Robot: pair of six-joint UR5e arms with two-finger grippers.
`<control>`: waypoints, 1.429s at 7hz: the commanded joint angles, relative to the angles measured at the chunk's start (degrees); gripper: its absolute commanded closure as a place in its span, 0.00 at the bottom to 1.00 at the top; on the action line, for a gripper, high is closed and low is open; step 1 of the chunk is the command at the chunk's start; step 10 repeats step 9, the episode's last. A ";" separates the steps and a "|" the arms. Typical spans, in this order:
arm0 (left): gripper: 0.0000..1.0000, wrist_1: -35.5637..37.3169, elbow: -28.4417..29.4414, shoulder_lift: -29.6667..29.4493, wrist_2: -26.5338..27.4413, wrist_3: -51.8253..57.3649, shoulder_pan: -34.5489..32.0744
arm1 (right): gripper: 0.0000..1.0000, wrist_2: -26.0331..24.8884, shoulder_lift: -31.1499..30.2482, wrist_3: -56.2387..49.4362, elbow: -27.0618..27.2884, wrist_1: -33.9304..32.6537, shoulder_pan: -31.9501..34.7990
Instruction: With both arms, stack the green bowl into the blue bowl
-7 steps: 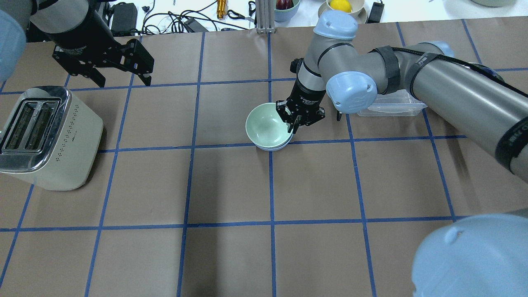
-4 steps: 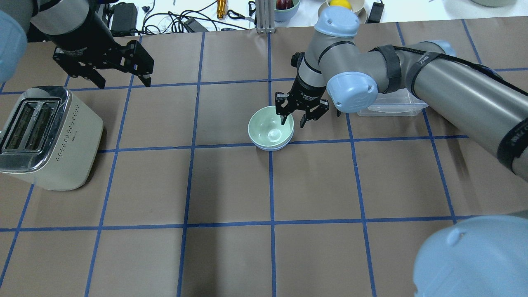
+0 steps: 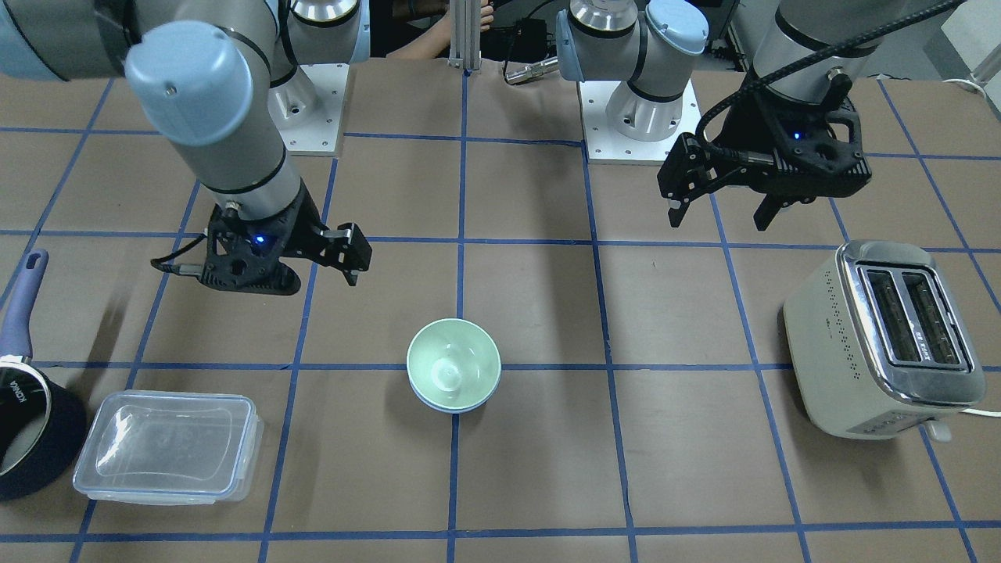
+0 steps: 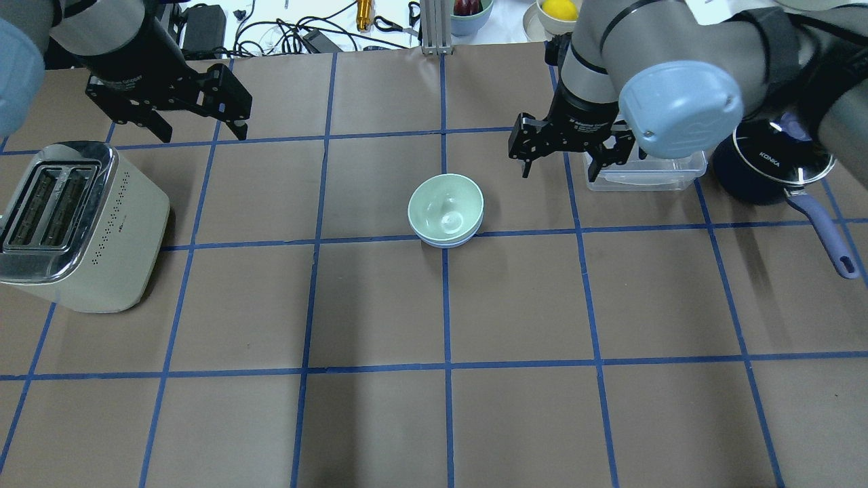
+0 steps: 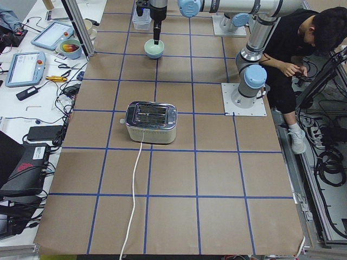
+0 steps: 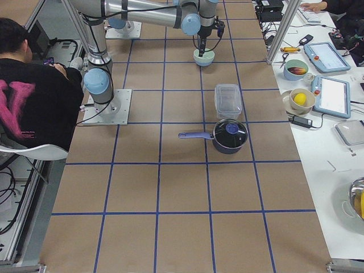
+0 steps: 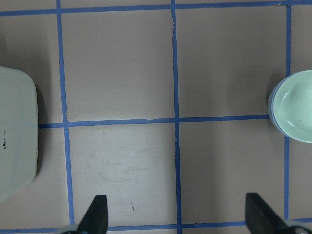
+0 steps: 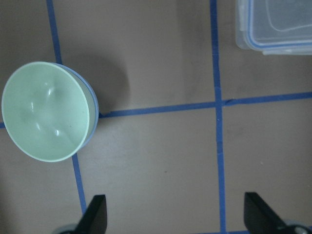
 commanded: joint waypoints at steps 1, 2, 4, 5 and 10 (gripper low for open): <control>0.00 2.38 -0.32 0.21 0.12 0.61 1.72 | 0.00 -0.94 -5.51 -1.19 -0.08 6.67 -4.33; 0.00 2.65 -0.50 0.21 0.12 0.53 1.64 | 0.00 -0.95 -6.48 -2.75 -0.08 8.09 -5.92; 0.00 2.21 -1.28 0.47 0.12 0.53 1.64 | 0.00 -1.38 -8.68 -5.58 -0.26 11.06 -6.12; 0.00 2.47 -1.73 0.56 0.03 0.53 1.56 | 0.00 -1.39 -9.56 -5.58 -0.26 11.52 -6.03; 0.00 2.13 -1.82 1.09 -0.06 0.53 1.55 | 0.00 -1.21 -9.66 -5.49 -0.26 11.79 -6.03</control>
